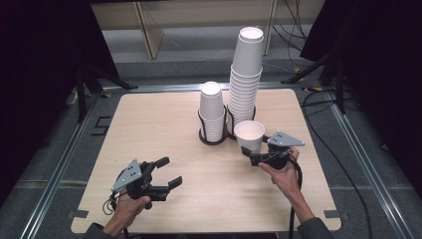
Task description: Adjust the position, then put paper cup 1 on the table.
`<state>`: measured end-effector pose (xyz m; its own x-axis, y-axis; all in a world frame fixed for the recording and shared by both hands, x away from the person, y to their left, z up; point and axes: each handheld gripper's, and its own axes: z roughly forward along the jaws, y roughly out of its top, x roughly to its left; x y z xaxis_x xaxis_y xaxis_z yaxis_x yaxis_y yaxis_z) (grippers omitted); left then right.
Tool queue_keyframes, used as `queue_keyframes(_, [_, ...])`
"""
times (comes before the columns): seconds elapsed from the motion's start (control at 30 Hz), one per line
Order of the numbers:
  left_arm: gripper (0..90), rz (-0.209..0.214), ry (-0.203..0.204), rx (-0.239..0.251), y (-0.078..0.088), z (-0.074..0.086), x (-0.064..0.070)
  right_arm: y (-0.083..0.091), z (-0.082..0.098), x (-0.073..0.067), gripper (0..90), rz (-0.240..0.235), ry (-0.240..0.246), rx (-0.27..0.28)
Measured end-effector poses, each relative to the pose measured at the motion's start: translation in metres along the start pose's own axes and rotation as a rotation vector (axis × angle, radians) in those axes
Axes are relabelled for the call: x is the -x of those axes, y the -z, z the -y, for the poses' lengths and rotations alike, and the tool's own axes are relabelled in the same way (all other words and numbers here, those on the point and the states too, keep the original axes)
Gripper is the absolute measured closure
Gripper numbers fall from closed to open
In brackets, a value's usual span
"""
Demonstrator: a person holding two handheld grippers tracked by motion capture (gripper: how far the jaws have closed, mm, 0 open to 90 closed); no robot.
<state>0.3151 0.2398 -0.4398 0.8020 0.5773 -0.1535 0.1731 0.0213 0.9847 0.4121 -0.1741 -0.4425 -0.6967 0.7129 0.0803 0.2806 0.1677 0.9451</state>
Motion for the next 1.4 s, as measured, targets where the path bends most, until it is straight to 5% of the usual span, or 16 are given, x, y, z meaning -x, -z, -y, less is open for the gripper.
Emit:
queue_keyframes(0.2, [14.0,-0.027,0.005,-0.003,0.001,0.001,-0.003,0.007,0.009,0.019,19.4,0.080,-0.045,0.005])
queue_keyframes(0.47, [14.3,-0.068,-0.001,-0.024,0.001,0.003,-0.006,0.012,0.017,0.044,19.3,0.167,-0.040,0.020])
queue_keyframes(0.5, [14.4,-0.069,0.004,-0.015,-0.001,0.004,-0.006,0.013,0.018,0.045,19.3,0.173,-0.070,0.007])
queue_keyframes(0.87, [14.4,-0.093,-0.002,-0.039,-0.001,0.004,-0.007,0.017,0.025,0.064,19.2,0.268,-0.064,-0.007])
queue_keyframes(1.1, [14.4,-0.081,0.000,-0.017,-0.003,0.005,-0.008,0.016,0.027,0.071,19.1,0.281,-0.081,-0.009])
queue_keyframes(1.4, [14.4,-0.094,-0.013,-0.046,0.001,0.004,-0.007,0.011,0.028,0.076,19.0,0.286,-0.078,-0.027])
